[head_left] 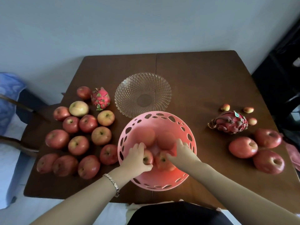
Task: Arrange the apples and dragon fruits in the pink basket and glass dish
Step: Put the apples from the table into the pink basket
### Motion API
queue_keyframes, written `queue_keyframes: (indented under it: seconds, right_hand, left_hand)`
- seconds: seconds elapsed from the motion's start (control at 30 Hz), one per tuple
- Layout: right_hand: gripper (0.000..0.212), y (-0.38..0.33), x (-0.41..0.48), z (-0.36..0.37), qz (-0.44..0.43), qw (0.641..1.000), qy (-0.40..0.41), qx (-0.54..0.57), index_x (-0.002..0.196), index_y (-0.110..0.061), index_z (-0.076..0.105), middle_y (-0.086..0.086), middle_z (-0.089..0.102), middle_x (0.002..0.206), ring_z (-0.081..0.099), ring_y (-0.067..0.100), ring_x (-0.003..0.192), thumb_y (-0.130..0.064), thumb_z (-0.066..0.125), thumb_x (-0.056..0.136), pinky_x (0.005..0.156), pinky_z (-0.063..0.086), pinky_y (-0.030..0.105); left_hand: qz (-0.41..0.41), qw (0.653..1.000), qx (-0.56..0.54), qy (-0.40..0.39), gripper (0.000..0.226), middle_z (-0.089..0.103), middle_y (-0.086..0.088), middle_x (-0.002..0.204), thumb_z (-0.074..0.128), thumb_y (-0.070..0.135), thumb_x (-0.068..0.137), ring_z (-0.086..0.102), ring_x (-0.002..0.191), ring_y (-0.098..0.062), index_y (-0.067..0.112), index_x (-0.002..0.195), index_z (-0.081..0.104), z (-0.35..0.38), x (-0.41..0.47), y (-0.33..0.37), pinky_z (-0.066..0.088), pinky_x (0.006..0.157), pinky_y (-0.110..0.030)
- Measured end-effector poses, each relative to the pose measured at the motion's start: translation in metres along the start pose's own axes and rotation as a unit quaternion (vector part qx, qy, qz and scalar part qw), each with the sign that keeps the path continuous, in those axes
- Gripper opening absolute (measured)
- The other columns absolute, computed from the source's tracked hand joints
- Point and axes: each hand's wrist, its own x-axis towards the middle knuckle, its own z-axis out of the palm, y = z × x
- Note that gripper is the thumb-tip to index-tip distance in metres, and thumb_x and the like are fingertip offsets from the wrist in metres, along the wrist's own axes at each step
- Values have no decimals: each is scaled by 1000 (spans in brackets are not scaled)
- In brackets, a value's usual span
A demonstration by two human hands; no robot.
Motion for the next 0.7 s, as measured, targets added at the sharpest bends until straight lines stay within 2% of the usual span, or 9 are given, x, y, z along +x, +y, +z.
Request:
queue_keyframes:
  seconds: [0.13,0.2,0.33,0.43,0.5,0.6,0.7]
  right_hand:
    - [82,1,4,3,11,999,-18,47,143,-18,14,18,52,123,56,34,106,-37,63,81,76,44,31]
    - [89,0,7,4,20,998,-26,59,146,-16,6,17,56,123,59,33,104,-36,63,80,73,45,31]
    - [95,0,10,8,23,997,-24,62,148,-14,-3,17,57,123,58,33,107,-29,62,81,74,43,29]
    - [95,0,8,8,24,997,-39,61,148,-15,-2,17,57,124,57,32,109,-30,63,81,75,42,27]
    - [84,-2,2,0,1,999,-45,29,147,-14,11,16,57,122,57,32,109,-31,61,82,78,45,30]
    - [44,0,-13,-31,-86,996,25,-1,125,-15,53,9,62,117,57,27,108,-27,58,83,88,48,36]
    - [31,25,-30,-74,-104,986,120,47,114,-20,61,0,65,104,60,17,95,-25,60,83,86,49,33]
  left_hand:
    - [-23,999,36,17,69,34,-9,123,71,41,73,46,113,-29,20,131,40,2,-1,2,41,100,-33]
    - [-38,999,13,32,68,39,-9,122,72,38,75,48,112,-28,21,132,38,2,-4,4,42,97,-32]
    - [-57,990,-103,78,65,46,-4,117,79,26,68,49,109,-20,15,121,44,-1,-5,3,39,88,-25]
    - [-58,993,-93,52,57,45,-1,112,77,29,70,51,107,-21,15,114,45,-3,-8,0,42,85,-27]
    - [-54,998,3,16,54,46,-3,118,69,37,77,52,110,-25,15,118,43,-8,-8,5,45,86,-34]
    - [-31,975,220,9,52,41,-10,131,50,42,88,47,118,-31,16,132,38,-20,-5,35,42,92,-40]
    - [59,964,250,67,44,46,-7,131,42,40,92,49,118,-28,20,131,41,-29,-3,80,41,95,-40]
